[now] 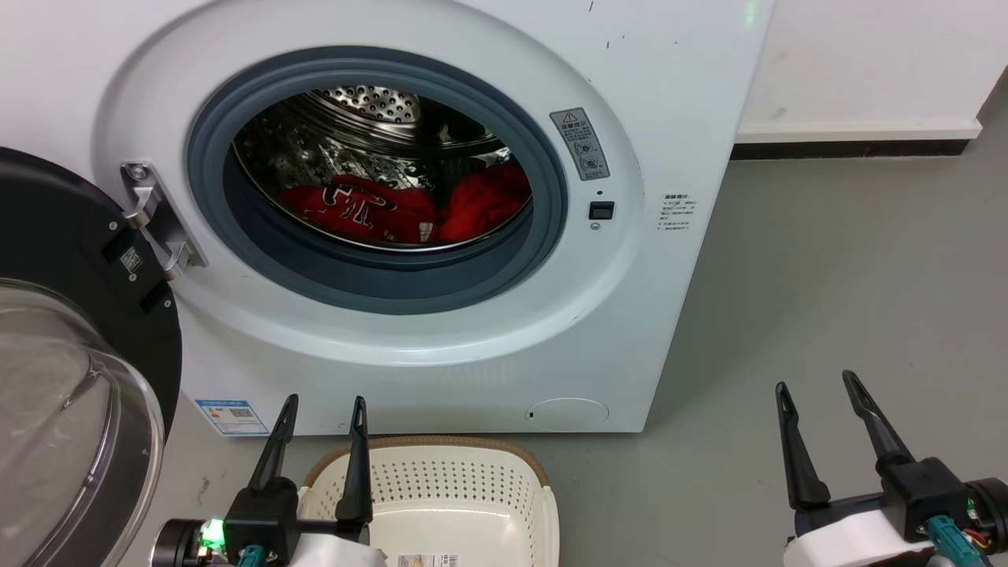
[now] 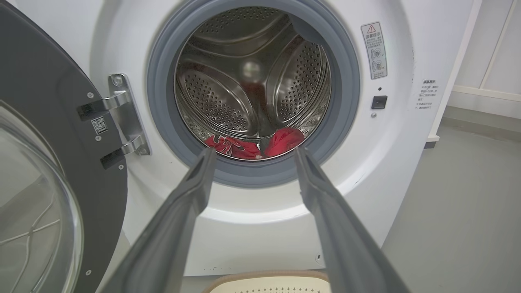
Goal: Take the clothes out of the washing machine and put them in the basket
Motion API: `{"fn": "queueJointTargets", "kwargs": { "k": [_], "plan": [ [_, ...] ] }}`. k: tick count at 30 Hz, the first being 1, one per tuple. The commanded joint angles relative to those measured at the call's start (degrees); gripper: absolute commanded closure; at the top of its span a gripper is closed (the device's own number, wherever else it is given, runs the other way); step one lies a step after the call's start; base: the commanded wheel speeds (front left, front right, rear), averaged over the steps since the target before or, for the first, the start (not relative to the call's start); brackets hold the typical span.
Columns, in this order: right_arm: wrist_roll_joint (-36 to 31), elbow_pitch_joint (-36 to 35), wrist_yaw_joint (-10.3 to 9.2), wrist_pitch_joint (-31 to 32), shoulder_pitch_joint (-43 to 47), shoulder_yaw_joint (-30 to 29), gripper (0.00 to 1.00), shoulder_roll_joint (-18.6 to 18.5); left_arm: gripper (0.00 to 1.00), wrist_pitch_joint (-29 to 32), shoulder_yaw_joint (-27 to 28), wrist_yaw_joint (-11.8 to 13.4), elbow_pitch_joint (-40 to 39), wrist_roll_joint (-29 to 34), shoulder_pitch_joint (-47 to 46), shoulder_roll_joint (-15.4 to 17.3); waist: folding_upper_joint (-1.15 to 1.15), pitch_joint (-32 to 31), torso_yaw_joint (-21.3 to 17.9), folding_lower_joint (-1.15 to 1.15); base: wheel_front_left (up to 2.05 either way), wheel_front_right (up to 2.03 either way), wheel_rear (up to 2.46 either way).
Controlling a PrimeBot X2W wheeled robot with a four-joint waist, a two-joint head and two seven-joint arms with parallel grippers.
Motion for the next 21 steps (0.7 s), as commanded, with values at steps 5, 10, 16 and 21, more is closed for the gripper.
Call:
{"fn": "queueJointTargets", "kwargs": {
  "k": [5,10,16,21],
  "plan": [
    [0.31,0.34,-0.03,-0.12,-0.68,0.23,0.0,-0.01,0.0,-0.16,0.69,-0.63,-0.41,0.55,-0.05,-0.16,0.0,0.35,-0.61,0.0,0.0,0.0,0.0],
    [0.02,0.33,-0.02,-0.12,-2.31,-1.18,0.0,0.0,0.0,-0.16,0.8,-2.51,-0.44,0.93,-2.13,0.6,0.0,3.2,-2.7,0.0,0.0,0.0,0.0],
    [2.67,-1.34,-0.03,-0.11,-6.05,-0.1,0.0,0.02,0.0,-0.16,2.79,-5.71,1.34,2.02,-9.58,6.54,0.0,12.04,-8.7,0.0,0.0,0.0,0.0],
    [6.32,-1.68,-0.03,-0.11,-8.33,1.15,0.0,0.04,0.0,-0.16,3.5,-7.97,6.8,3.81,-20.66,15.49,0.0,20.15,-13.68,0.0,0.0,0.0,0.0]
  ]
}}
